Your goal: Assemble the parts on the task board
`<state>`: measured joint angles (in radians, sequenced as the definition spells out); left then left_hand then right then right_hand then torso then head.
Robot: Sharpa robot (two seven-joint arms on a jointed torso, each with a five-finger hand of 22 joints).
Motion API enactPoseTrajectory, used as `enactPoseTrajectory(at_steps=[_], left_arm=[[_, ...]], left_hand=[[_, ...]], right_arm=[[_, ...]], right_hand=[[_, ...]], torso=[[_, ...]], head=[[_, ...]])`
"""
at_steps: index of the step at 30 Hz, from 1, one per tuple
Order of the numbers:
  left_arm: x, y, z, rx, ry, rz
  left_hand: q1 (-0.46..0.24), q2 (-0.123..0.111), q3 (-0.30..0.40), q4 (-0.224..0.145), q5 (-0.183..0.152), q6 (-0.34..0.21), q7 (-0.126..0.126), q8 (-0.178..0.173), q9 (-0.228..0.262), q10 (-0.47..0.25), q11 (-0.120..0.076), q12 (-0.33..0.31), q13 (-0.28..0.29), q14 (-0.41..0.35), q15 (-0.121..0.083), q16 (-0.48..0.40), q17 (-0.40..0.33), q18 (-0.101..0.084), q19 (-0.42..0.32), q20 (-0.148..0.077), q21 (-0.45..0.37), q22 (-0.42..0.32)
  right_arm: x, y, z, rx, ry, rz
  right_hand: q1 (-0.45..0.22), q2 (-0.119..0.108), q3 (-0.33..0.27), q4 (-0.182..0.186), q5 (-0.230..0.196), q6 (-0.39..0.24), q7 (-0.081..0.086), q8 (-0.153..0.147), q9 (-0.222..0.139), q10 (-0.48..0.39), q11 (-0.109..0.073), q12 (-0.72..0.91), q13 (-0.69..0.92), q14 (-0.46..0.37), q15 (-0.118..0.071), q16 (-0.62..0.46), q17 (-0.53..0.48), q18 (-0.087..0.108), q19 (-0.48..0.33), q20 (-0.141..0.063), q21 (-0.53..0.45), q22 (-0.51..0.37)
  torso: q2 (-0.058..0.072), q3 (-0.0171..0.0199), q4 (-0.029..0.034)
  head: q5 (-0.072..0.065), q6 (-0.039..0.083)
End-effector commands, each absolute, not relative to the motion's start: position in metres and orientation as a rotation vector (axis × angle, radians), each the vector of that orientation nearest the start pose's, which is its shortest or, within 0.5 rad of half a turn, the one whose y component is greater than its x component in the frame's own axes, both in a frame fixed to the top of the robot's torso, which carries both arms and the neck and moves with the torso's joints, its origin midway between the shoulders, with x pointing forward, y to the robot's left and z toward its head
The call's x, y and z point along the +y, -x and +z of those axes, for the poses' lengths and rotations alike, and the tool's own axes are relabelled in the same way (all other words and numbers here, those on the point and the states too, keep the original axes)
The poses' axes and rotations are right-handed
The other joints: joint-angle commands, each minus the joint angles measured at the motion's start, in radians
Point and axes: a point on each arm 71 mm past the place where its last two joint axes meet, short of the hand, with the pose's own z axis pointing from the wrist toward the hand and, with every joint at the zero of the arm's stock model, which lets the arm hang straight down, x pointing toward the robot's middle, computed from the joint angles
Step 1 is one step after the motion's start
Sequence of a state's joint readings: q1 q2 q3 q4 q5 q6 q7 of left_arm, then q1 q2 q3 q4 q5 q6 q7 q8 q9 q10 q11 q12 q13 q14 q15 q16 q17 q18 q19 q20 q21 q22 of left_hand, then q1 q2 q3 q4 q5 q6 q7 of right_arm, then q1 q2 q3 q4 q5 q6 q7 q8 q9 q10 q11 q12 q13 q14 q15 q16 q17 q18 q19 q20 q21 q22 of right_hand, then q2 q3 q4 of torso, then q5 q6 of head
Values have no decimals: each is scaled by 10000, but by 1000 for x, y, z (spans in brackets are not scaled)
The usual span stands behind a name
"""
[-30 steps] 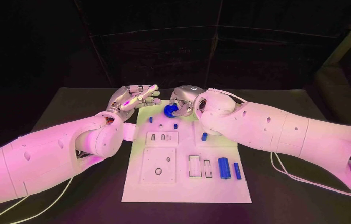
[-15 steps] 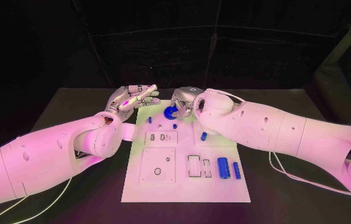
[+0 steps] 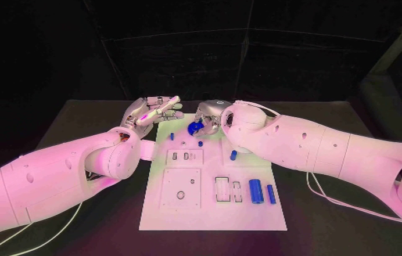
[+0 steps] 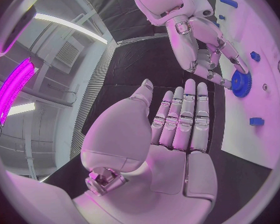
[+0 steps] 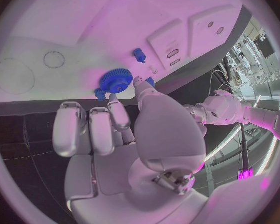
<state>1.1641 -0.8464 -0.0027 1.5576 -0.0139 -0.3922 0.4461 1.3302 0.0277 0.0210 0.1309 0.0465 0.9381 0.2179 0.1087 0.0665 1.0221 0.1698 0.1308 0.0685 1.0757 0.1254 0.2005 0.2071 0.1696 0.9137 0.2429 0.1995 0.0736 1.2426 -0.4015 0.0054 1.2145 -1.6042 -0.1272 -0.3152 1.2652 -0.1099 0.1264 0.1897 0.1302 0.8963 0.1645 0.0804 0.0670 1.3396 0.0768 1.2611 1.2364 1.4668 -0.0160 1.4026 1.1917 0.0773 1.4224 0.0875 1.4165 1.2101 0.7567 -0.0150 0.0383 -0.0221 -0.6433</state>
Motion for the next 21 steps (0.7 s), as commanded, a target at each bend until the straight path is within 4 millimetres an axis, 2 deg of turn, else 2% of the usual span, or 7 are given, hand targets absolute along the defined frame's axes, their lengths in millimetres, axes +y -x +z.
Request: enactPoseTrajectory(at_steps=[1,6,9,12,13,15,21], left_arm=[[205,-484,-174,13288,10994,-15514],[207,-484,-174,13270,11002,-15476],[209,-484,-174,13247,11012,-15428],[211,-484,-174,13227,11020,-15388],[212,-484,-174,13217,11021,-15374],[213,-484,-174,13206,11022,-15359],[215,-484,-174,13186,11029,-15317]], left_hand=[[57,76,-8,-93,22,49,-1,-70,-10,51,-7,-68,-10,78,15,-78,23,142,73,-2,-49,-24],[57,76,-8,-93,22,49,-1,-70,-10,51,-7,-68,-10,78,15,-78,23,142,73,-2,-49,-24],[57,76,-8,-93,22,49,-1,-70,-10,51,-7,-68,-10,78,15,-78,23,142,73,-2,-49,-24],[57,76,-8,-93,22,49,-1,-70,-10,51,-7,-68,-10,78,15,-78,23,142,73,-2,-49,-24],[57,76,-8,-93,22,49,-1,-70,-10,51,-7,-68,-10,78,15,-78,23,142,73,-2,-49,-24],[57,76,-8,-93,22,49,-1,-70,-10,51,-7,-68,-10,78,15,-78,23,142,73,-2,-49,-24],[63,76,-10,-103,21,50,-1,-76,-10,52,-7,-75,-10,80,15,-86,26,142,78,-2,-58,-27]], right_arm=[[-63,-535,-172,17363,2853,4974],[-73,-534,-163,16307,2316,5457],[-84,-531,-156,15570,1926,6027],[-99,-527,-150,15000,1475,6781],[-110,-524,-147,14784,1173,7147],[-126,-519,-145,14726,792,7510],[-178,-510,-144,15262,-113,7884]], right_hand=[[-140,45,-149,84,27,-66,4,-75,13,-65,-10,-13,22,380,92,-60,-11,-77,6,98,1,20],[-163,145,-264,197,225,-54,10,-79,18,-31,-5,38,77,390,97,-34,31,-84,24,102,21,59],[-9,217,-309,172,594,-69,12,-97,15,15,-8,95,137,407,95,6,93,-91,46,101,45,100],[244,305,-271,64,910,-133,21,-131,5,-112,-5,-59,-9,350,96,-113,-152,-78,14,102,15,34],[398,348,-241,-11,1069,-152,26,-137,5,-372,-5,-383,-320,246,96,-334,-562,-48,-69,105,-67,-130],[571,346,-231,-119,1194,-123,10,-118,14,-416,-21,-464,-389,222,85,-399,-644,-45,-87,100,-85,-147],[842,311,-234,-311,1264,20,-33,-60,36,-418,-62,-539,-454,226,53,-452,-704,-46,-88,73,-89,-138]], torso=[[-3,1,4],[-2,13,-14],[-10,20,-63],[-18,13,-85],[-28,16,-111],[-41,22,-148],[-63,61,-268]], head=[[-1,1],[16,28],[41,42],[16,72],[25,87],[35,105],[46,116]])
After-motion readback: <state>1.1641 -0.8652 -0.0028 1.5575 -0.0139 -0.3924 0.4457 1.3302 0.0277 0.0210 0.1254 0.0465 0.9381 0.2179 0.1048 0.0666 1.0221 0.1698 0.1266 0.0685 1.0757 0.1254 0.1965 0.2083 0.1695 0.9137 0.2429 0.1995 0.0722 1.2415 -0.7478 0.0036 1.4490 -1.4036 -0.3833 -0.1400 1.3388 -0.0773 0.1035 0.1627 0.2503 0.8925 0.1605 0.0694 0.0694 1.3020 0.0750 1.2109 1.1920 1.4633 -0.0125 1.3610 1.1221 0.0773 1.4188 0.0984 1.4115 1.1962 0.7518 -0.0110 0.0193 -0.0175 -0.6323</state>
